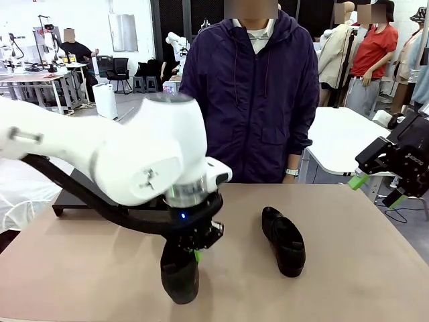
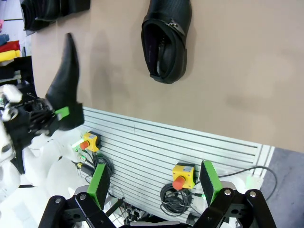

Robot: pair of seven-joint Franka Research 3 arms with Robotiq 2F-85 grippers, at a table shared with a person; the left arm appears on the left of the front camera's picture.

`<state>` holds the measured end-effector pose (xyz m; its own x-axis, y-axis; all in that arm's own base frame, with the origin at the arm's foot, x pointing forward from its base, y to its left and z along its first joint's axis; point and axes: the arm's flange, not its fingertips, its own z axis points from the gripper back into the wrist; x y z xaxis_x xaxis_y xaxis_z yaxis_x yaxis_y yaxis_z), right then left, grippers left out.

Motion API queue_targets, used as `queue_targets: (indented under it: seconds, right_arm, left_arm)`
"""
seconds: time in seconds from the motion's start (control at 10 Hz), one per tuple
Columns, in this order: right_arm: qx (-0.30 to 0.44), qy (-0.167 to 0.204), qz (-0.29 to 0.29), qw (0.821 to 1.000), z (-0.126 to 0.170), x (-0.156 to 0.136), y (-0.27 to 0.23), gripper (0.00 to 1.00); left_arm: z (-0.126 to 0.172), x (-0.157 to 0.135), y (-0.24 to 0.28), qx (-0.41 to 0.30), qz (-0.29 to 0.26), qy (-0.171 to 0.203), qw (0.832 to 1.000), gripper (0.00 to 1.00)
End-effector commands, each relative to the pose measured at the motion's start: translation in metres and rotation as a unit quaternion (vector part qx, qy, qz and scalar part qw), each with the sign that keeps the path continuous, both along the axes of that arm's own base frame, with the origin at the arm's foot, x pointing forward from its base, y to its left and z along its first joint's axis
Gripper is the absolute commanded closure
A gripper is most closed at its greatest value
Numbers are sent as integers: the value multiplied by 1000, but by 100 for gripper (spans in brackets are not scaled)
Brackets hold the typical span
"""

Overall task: Organize the shoes by placing them on the stand.
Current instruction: Place the Shoe from the middle of the table onto the Shoes Stand.

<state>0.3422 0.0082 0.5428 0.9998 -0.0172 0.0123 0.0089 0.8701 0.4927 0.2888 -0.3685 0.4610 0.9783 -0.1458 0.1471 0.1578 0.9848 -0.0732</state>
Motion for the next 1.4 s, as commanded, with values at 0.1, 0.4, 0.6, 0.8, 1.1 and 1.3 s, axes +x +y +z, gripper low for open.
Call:
queue_targets:
  seconds: [0.1, 0.4, 0.6, 0.8, 1.1, 1.3]
  right_arm:
    - [3, -1, 4, 1000, 4, 2, 1, 0]
    - [3, -1, 4, 1000, 4, 2, 1, 0]
    - [3, -1, 4, 1000, 4, 2, 1, 0]
    - [3, -1, 4, 1000, 4, 2, 1, 0]
    - [3, -1, 4, 1000, 4, 2, 1, 0]
    - [3, -1, 4, 1000, 4, 2, 1, 0]
  left_arm:
    - [45, -35, 31, -18, -64, -29, 997, 100]
    - [58, -39, 20, -11, -43, -41, 998, 100]
    - [58, -39, 20, -11, -43, -41, 998, 100]
    - [51, -43, 26, -9, -31, -54, 998, 100]
    - [59, -14, 52, -3, 6, -108, 994, 100]
    - [91, 8, 127, 13, 73, -174, 982, 100]
